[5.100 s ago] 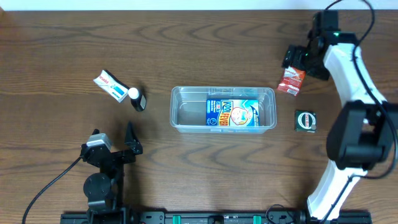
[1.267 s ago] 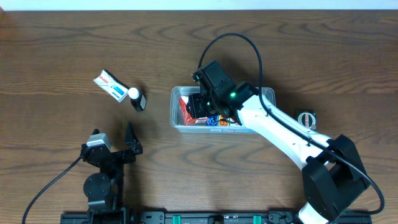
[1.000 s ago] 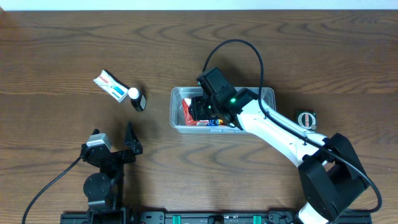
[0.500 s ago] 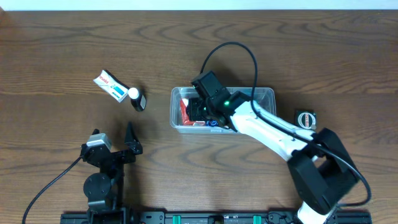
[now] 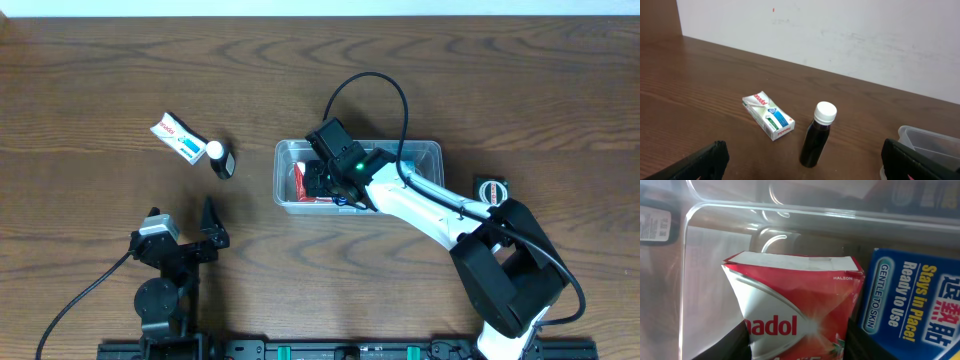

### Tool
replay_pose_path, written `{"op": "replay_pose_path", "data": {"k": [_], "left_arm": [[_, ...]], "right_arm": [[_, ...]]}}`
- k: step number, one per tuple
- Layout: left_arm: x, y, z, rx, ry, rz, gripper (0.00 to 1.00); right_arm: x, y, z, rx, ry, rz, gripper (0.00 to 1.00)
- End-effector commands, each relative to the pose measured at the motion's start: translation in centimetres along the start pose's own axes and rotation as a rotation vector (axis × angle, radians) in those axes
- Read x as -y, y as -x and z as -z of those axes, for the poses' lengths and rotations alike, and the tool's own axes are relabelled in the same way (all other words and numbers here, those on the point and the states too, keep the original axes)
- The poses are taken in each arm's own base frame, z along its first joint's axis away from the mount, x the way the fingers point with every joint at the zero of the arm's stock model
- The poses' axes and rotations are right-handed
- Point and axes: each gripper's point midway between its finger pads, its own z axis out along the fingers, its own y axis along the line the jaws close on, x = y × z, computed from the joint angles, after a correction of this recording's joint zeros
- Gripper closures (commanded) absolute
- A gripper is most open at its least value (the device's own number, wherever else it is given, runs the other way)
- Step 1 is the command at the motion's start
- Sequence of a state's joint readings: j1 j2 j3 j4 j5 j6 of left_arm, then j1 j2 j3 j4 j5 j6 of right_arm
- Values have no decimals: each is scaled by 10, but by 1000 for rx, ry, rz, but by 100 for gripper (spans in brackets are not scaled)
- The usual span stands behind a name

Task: Pack container
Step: 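Lower the Panadol packet beside the blue box and release it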

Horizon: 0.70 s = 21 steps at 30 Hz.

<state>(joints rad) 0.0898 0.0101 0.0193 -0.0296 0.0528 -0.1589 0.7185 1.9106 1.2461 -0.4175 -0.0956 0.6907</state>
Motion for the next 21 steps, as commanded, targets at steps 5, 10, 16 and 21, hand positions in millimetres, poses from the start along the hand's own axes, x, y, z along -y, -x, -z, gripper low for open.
{"op": "replay_pose_path", "data": {"k": [5,10,16,21], "left_arm": [[-5,-15,-1,-45,19,-8,2],[-5,-15,-1,-45,19,-8,2],[-5,-15,-1,-45,19,-8,2],[-5,-15,-1,-45,19,-8,2]], "right_arm": [[8,-3,-2,7,-46,-26,53],[13,-4,-1,9,-70,-51,52],[13,-3,-1,9,-70,-52,41],[13,-3,-1,9,-70,-52,35]]}}
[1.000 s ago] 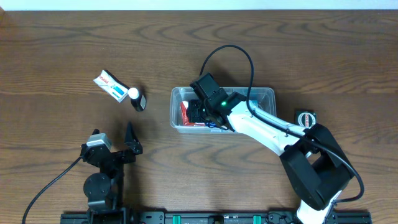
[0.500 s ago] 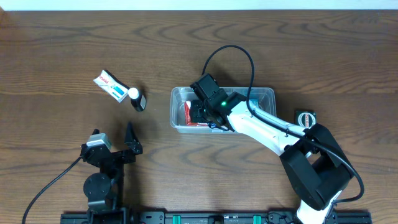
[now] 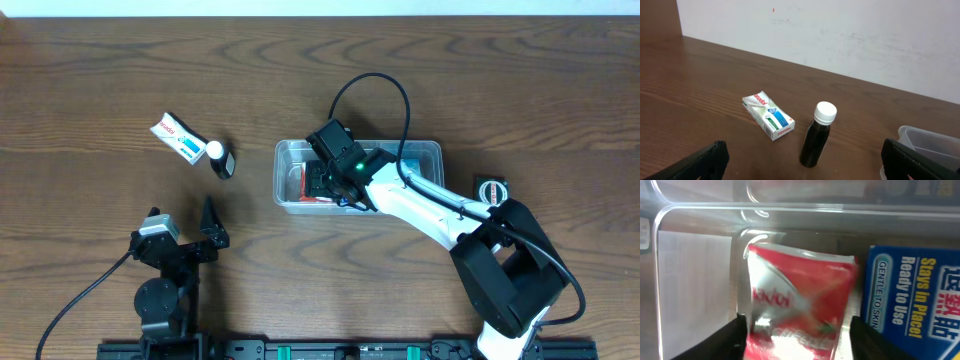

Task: Pack container
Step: 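Lower the Panadol packet beside the blue box and release it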

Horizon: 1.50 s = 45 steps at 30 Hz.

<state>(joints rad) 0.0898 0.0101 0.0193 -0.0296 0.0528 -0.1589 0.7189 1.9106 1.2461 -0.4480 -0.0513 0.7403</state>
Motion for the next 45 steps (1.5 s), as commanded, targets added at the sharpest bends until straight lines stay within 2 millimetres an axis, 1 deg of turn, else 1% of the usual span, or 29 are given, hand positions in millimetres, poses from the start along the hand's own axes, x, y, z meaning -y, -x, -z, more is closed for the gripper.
{"op": "replay_pose_path", "data": {"k": [1,11,16,17,22,30,41,45], "left_arm": [[-5,-15,-1,-45,19,-8,2],[-5,-15,-1,-45,19,-8,2],[-5,-15,-1,-45,19,-8,2],[-5,-15,-1,-45,19,-8,2],[-5,-15,-1,-45,19,-8,2],[-5,-15,-1,-45,19,-8,2],[-5,-15,-1,-45,19,-8,2],[-5,-15,-1,-45,19,-8,2]], "right_arm": [[2,-2,-2,4,-17,-1,34],[2,-2,-2,4,-17,-1,33],[1,-1,-2,7,-13,7,25],[1,-1,-2,9,-11,12,25],[-6,0,-2,7,21,62,25],[-6,0,-2,8,22,66,26],[-9,0,-1,8,33,85,32],[-9,0,-1,9,32,86,30]]}}
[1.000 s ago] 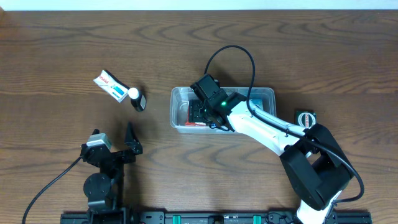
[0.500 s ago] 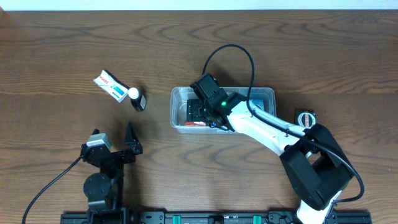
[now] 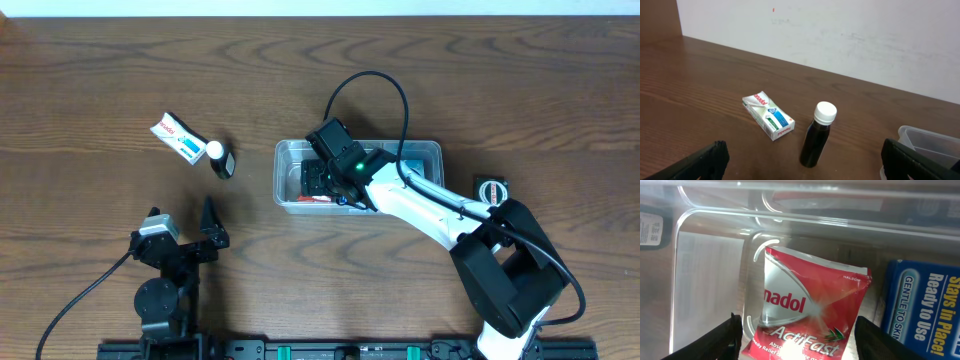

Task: Pack container
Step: 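Lower the Panadol packet beside the blue box and release it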

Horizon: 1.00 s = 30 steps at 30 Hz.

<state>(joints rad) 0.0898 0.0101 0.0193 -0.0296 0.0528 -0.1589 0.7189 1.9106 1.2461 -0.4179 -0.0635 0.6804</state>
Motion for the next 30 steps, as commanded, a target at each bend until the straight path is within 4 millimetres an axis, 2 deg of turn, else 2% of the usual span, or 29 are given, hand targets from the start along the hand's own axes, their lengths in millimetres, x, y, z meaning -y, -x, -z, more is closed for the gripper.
{"op": "replay_pose_path", "data": {"k": [1,18,21,30], "left_arm": [[-5,-15,-1,-45,19,-8,2],[-5,-15,-1,-45,19,-8,2],[-5,-15,-1,-45,19,-8,2],[-5,-15,-1,-45,19,-8,2]], "right_arm": [[-2,-3,-2,-6,4,30,30],[5,-5,-5,-8,-35,30,32],[7,-7,-7,-14,-40,18,39],[7,-7,-7,-15,-41,17,48]]}}
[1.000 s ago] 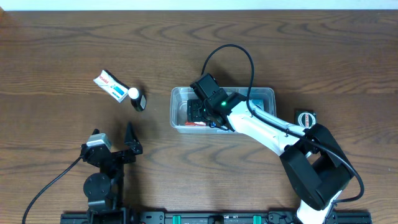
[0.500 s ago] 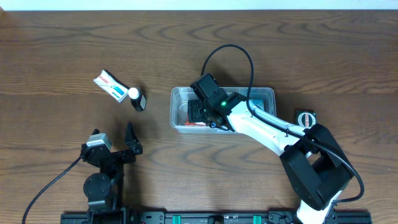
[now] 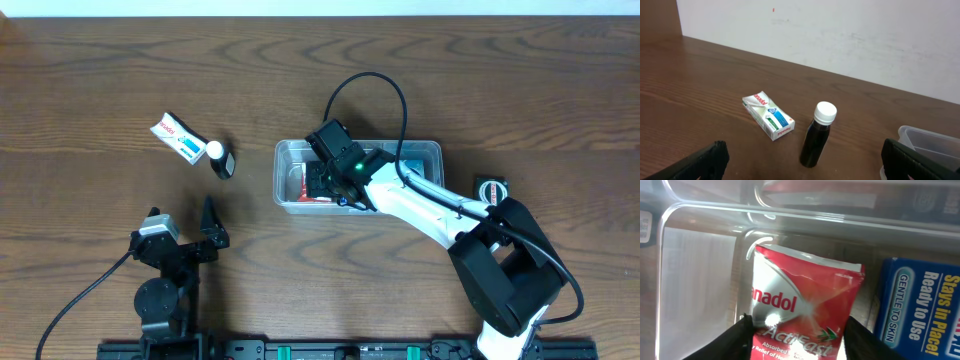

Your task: Pack container

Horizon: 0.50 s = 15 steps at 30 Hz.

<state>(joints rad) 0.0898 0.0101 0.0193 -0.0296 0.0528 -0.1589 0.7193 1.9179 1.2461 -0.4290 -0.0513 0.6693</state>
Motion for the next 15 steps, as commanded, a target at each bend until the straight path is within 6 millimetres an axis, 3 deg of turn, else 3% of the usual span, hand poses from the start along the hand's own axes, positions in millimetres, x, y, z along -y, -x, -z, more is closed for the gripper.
{"op": "replay_pose_path", "data": {"k": [1,15], "left_arm": [[-5,-15,-1,-45,19,-8,2],[-5,-15,-1,-45,19,-8,2]], "right_arm": [[3,-5,-5,-9,-20,7,48],[6,-7,-3,-27,-37,-11,54]]}}
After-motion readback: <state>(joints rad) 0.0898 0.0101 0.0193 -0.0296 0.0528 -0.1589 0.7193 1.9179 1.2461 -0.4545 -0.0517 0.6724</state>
